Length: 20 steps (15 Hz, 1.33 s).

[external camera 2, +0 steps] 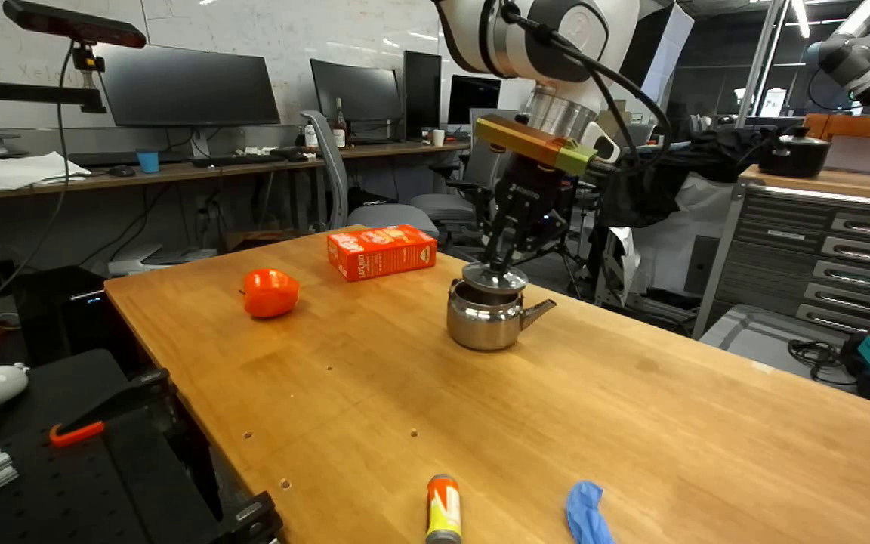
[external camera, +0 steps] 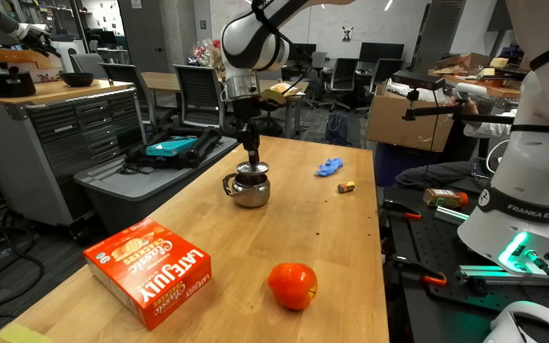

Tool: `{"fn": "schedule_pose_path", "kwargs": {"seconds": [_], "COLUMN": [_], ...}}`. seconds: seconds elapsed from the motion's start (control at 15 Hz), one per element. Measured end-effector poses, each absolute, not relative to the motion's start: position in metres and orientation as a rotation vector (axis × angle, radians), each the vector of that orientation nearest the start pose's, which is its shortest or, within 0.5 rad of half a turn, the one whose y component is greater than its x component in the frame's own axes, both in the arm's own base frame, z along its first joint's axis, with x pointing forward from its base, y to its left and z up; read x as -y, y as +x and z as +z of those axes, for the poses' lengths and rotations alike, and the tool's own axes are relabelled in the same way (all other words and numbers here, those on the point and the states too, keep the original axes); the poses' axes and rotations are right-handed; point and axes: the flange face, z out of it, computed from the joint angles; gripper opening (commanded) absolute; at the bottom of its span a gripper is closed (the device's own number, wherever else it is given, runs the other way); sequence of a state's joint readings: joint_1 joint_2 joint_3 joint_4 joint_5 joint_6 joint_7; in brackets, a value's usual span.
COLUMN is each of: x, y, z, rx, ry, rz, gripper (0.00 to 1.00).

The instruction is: Put the lid on the silver pot

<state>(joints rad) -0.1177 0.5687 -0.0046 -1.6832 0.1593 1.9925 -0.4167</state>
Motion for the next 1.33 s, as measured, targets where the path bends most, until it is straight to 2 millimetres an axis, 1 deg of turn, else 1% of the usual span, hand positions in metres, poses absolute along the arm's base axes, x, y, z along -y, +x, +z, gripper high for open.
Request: {"fn": "schedule_pose_path", "kwargs": {"seconds": [0.33, 0.73, 0.8, 1.33], "x": [0.0700, 0.0661, 0.0652, 0.0650], "y": [0.6474, 0.6486, 0.6489, 0.6485], "z": [0.2505, 0.2509, 0.2510, 0.2488], "rx": [0.342, 0.398, 0.415, 0.417], "ry": [-2.937, -2.938, -2.935, -2.933], "rz": [0.283, 0.273, 0.269, 0.274], "gripper": [0.07, 0.07, 0.28, 0.28]}}
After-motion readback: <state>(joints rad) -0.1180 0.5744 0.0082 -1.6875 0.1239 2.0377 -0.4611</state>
